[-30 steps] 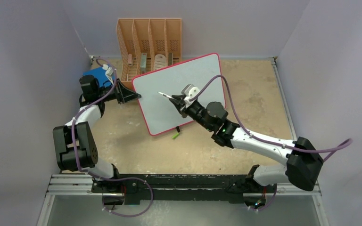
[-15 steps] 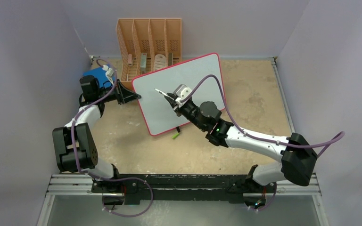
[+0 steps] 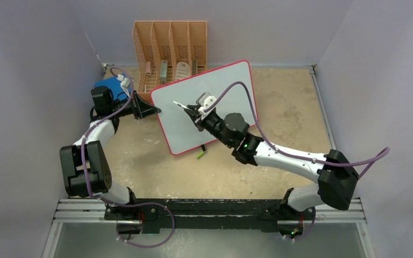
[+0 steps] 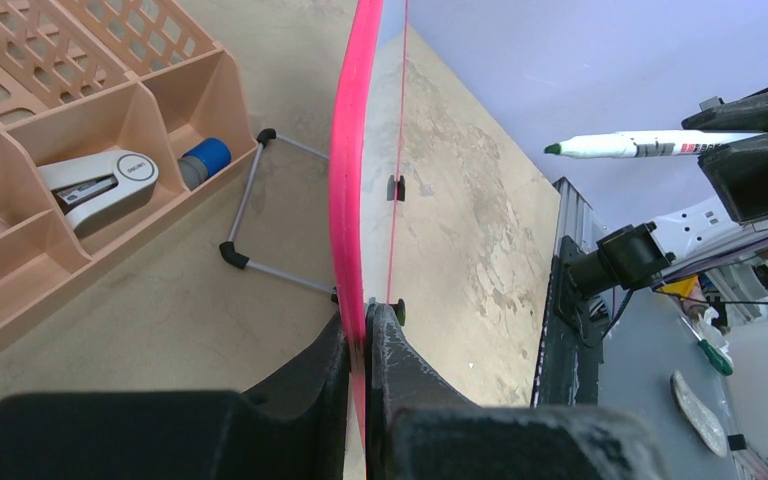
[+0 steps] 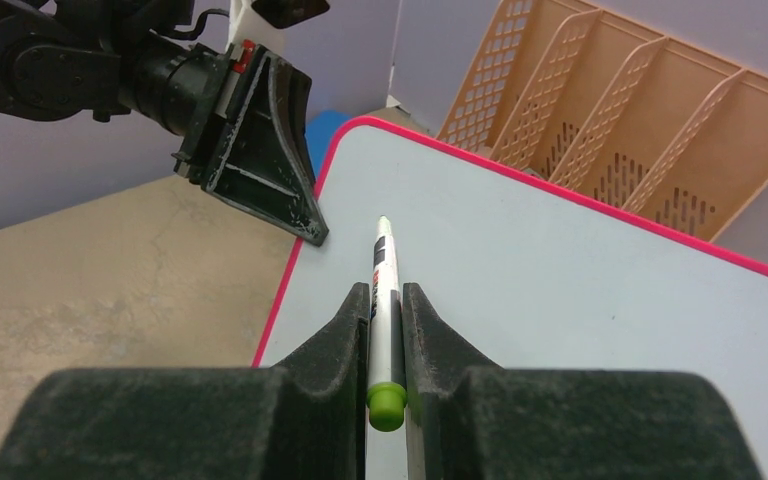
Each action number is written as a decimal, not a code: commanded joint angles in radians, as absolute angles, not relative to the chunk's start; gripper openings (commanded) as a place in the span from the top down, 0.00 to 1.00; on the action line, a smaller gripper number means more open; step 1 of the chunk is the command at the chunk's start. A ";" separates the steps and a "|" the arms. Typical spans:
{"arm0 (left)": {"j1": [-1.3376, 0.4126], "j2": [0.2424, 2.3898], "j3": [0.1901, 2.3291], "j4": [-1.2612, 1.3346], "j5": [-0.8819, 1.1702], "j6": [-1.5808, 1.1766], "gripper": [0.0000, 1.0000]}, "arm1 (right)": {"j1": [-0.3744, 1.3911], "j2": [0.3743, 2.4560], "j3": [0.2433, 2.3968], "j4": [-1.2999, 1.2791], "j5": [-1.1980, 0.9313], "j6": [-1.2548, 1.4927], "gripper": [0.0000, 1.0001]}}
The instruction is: Write a sentence on the whiteboard
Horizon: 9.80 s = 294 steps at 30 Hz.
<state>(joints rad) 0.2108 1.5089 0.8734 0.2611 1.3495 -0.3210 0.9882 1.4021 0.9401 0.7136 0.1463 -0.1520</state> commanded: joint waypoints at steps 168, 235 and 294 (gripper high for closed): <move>0.179 1.473 0.915 0.225 1.318 -0.241 1.00 | 1.096 1.591 1.129 0.486 0.298 -0.206 1.00; 0.171 1.473 0.915 0.216 1.312 -0.233 1.00 | 1.094 1.551 1.098 0.554 0.326 -0.186 1.00; 0.172 1.474 0.919 0.207 1.308 -0.227 1.00 | 1.074 1.583 1.095 0.506 0.309 -0.162 1.00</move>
